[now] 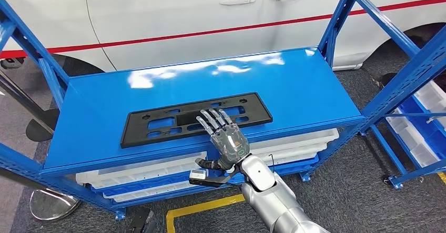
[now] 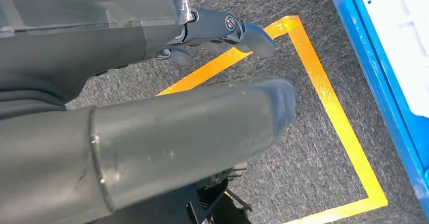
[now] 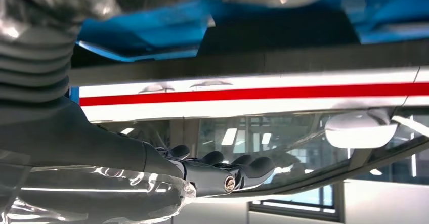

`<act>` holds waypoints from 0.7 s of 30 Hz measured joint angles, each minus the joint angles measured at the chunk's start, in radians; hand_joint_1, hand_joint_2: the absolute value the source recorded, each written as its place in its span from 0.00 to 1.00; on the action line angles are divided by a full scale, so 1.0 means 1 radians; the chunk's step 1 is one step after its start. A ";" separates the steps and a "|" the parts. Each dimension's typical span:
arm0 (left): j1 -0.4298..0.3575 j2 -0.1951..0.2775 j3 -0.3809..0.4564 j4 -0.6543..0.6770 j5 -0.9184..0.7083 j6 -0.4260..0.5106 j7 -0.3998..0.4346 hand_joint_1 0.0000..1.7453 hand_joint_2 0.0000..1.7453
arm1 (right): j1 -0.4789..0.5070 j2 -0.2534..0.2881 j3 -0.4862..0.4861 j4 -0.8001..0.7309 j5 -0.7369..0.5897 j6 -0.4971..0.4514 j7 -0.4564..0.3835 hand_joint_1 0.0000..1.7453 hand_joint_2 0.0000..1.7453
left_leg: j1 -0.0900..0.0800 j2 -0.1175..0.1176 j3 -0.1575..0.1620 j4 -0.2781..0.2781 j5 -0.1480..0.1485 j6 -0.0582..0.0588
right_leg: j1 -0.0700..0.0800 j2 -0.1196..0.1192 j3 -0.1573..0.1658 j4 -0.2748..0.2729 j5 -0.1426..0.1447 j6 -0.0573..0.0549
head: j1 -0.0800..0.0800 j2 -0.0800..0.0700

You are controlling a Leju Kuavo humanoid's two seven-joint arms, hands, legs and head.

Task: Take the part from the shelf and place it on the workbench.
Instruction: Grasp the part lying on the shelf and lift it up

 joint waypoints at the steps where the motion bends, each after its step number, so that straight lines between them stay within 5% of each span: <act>1: 0.001 0.000 -0.001 0.000 0.000 0.000 -0.001 0.00 0.00 | 0.001 -0.001 0.002 0.000 0.001 0.000 0.000 0.00 0.00 | 0.000 -0.002 0.001 0.001 -0.001 -0.001 | 0.000 0.000 0.021 -0.039 0.027 -0.001 | 0.000 0.000; 3: 0.001 0.000 -0.004 0.000 0.000 0.000 -0.003 0.00 0.00 | 0.000 -0.002 0.006 -0.002 0.004 0.000 0.001 0.00 0.00 | -0.001 -0.008 0.000 0.007 -0.005 -0.006 | 0.000 0.011 0.093 -0.177 0.087 -0.007 | 0.000 0.000; 5: 0.000 0.000 -0.006 0.000 0.000 -0.001 -0.005 0.00 0.00 | 0.001 -0.003 0.010 -0.007 0.010 0.000 0.003 0.00 0.00 | -0.004 -0.014 -0.005 0.014 -0.009 -0.015 | 0.001 0.022 0.135 -0.259 0.107 -0.014 | 0.000 0.000; 10: 0.001 0.002 -0.013 0.000 0.001 -0.001 -0.008 0.00 0.00 | 0.003 -0.005 0.015 -0.020 0.021 0.000 0.014 0.00 0.00 | -0.001 -0.017 -0.024 0.048 -0.035 -0.040 | -0.002 0.000 0.141 -0.277 0.109 -0.037 | -0.001 0.000; 13: 0.003 0.002 -0.014 0.000 0.001 -0.002 -0.010 0.00 0.00 | 0.005 -0.006 0.019 -0.025 0.023 0.000 0.016 0.00 0.00 | 0.003 -0.008 -0.108 0.228 -0.124 -0.052 | -0.002 -0.024 0.142 -0.279 0.107 -0.047 | -0.002 0.000; 15: 0.006 0.002 -0.014 0.000 0.002 -0.002 -0.010 0.00 0.00 | 0.009 -0.006 0.021 -0.025 0.024 0.000 0.017 0.00 0.00 | 0.004 -0.004 -0.140 0.290 -0.131 -0.056 | 0.000 -0.039 0.143 -0.276 0.104 -0.048 | -0.002 0.000; 19: 0.006 0.002 -0.015 0.000 0.003 -0.002 -0.010 0.00 0.00 | 0.008 -0.006 0.021 -0.026 0.015 0.000 0.010 0.00 0.00 | 0.001 0.014 -0.031 0.068 -0.019 -0.045 | 0.002 -0.054 0.149 -0.269 0.094 -0.038 | -0.002 0.000; 21: 0.006 0.003 -0.016 0.000 0.003 -0.002 -0.011 0.00 0.00 | 0.008 -0.006 0.021 -0.027 0.011 0.000 0.004 0.00 0.00 | -0.005 0.018 -0.007 0.019 -0.013 -0.035 | 0.005 -0.058 0.150 -0.269 0.094 -0.030 | -0.002 0.000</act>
